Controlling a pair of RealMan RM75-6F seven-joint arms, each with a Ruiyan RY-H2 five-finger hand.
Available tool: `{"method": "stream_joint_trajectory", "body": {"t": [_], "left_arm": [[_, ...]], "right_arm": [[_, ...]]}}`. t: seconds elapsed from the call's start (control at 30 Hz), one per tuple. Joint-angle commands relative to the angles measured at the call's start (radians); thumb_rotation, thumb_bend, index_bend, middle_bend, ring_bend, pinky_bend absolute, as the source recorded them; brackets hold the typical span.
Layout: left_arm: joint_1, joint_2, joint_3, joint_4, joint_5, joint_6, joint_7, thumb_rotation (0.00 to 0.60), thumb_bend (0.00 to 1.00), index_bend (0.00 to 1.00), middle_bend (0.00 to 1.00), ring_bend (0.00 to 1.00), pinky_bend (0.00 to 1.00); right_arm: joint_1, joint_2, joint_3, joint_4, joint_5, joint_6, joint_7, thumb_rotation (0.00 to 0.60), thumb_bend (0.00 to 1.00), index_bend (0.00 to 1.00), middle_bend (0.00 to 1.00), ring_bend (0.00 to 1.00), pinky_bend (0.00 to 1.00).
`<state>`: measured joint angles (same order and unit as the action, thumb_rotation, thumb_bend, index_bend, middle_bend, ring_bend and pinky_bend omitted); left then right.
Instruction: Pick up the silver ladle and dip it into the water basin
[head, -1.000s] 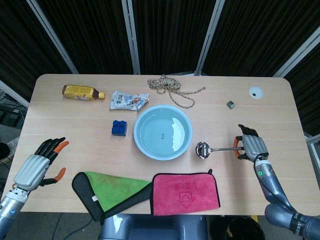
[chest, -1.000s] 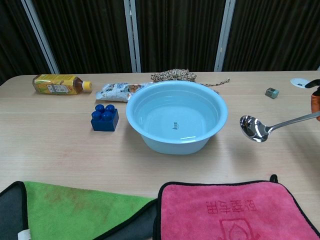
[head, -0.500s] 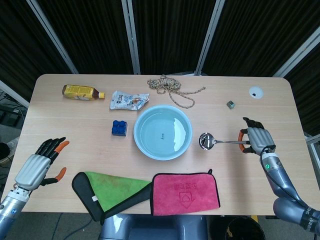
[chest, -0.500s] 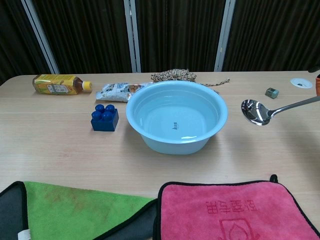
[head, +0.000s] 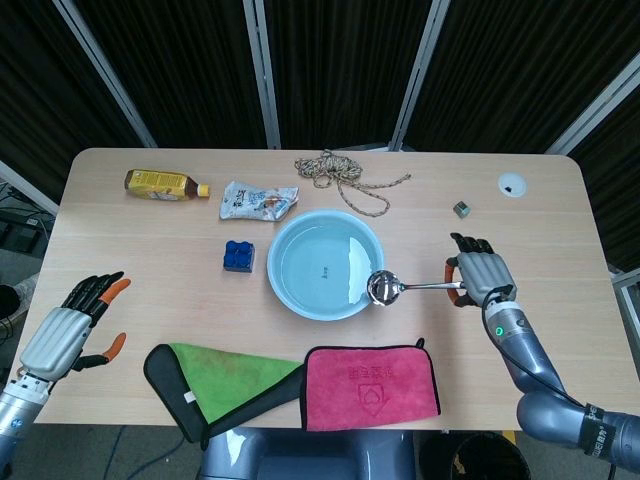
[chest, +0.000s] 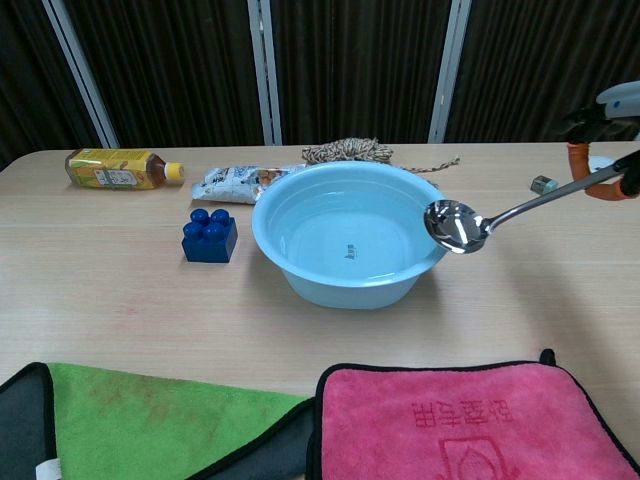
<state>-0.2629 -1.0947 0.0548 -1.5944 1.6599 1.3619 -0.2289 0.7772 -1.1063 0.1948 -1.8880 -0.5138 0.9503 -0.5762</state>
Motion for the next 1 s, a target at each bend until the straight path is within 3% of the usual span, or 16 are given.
{"method": "stream_joint_trajectory", "body": {"t": [0.03,0.33,0.6,1.0], "left_arm": [[-0.002,0.007,0.003,0.008,0.01,0.005,-0.025,0.497,0.45,0.0,0.0,0.0,0.0],[-0.003,0.017,0.006,0.02,0.018,0.011,-0.068,0.497,0.45,0.0,0.0,0.0,0.0],[-0.012,0.024,0.008,0.032,0.018,-0.001,-0.104,0.497,0.45,0.0,0.0,0.0,0.0],[-0.022,0.025,0.001,0.049,-0.002,-0.018,-0.133,0.497,0.45,0.0,0.0,0.0,0.0]], "right_arm": [[0.074,-0.027,0.003,-0.052,0.091,0.055,-0.078,0.6,0.46,0.71,0.01,0.0,0.0],[0.202,-0.107,0.01,-0.052,0.247,0.116,-0.19,0.6,0.46,0.71,0.01,0.0,0.0],[0.312,-0.21,0.023,0.022,0.37,0.136,-0.268,0.6,0.46,0.71,0.01,0.0,0.0],[0.396,-0.331,0.02,0.16,0.441,0.116,-0.322,0.6,0.46,0.71,0.01,0.0,0.0]]}}
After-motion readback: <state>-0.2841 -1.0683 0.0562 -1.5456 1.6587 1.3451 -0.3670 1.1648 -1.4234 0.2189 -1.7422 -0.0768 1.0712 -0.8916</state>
